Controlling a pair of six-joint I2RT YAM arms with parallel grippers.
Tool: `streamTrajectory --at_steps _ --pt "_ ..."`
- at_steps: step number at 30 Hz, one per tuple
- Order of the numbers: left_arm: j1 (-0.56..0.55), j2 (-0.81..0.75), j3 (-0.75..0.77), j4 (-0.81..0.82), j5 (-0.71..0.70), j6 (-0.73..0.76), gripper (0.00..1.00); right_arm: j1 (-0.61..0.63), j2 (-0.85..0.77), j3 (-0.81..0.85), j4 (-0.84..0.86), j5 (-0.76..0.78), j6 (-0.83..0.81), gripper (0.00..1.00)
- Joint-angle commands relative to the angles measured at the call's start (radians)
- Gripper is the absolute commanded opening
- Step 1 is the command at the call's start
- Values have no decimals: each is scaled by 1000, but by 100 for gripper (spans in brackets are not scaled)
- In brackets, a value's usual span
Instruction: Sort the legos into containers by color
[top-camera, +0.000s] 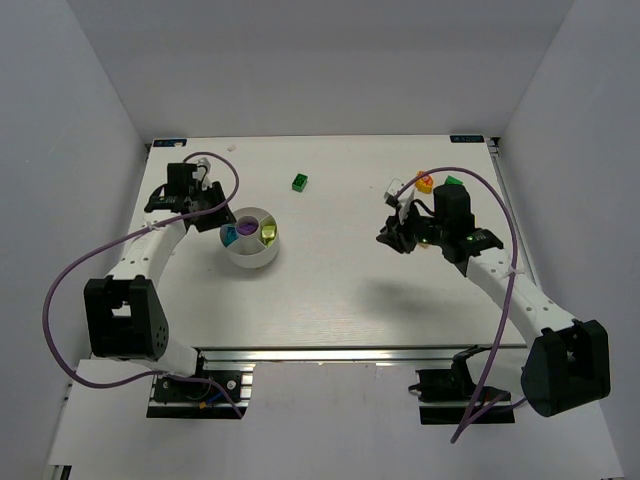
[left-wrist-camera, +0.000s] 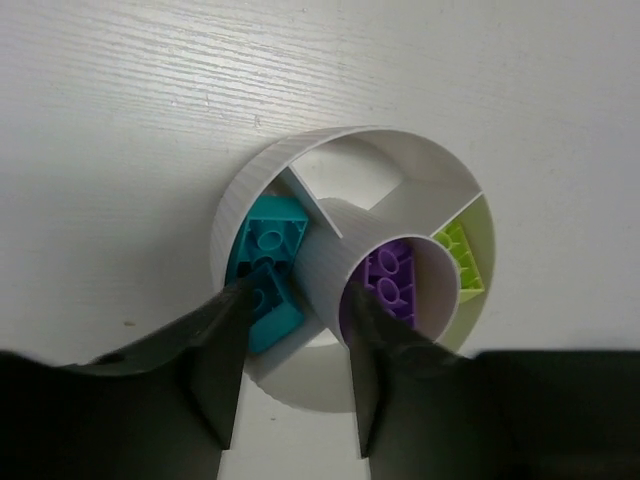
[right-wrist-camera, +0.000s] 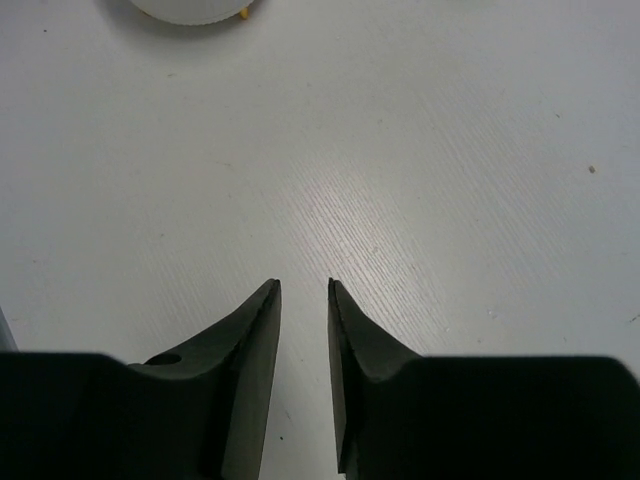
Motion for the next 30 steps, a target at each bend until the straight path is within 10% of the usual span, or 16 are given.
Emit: streamTrajectory --at_steps 1,4,7,8,10,12,13,17,22,30 --pt "6 -89 49 12 -14 -3 51 -19 2 9 24 33 33 30" --pt "6 -198 35 69 -46 -11 14 -40 0 5 77 156 116 11" --pt "6 -327 -29 159 30 24 6 -74 12 14 110 269 188 1" --pt "6 -361 -78 187 71 35 9 -82 35 22 110 315 202 2" --pt "6 -446 -128 256 209 81 21 -115 75 55 64 346 245 36" --pt "-12 -538 -208 326 330 112 64 -172 167 144 -5 334 297 85" --pt "-12 -575 -250 363 386 115 72 -193 210 185 -109 296 303 89" --pt "-23 -741 -435 515 455 58 93 -307 430 391 -336 190 362 89" --pt "-46 -801 -540 521 411 66 93 -355 497 491 -413 333 478 76" --pt "-75 -832 -529 426 274 135 93 -341 578 516 -442 620 707 86"
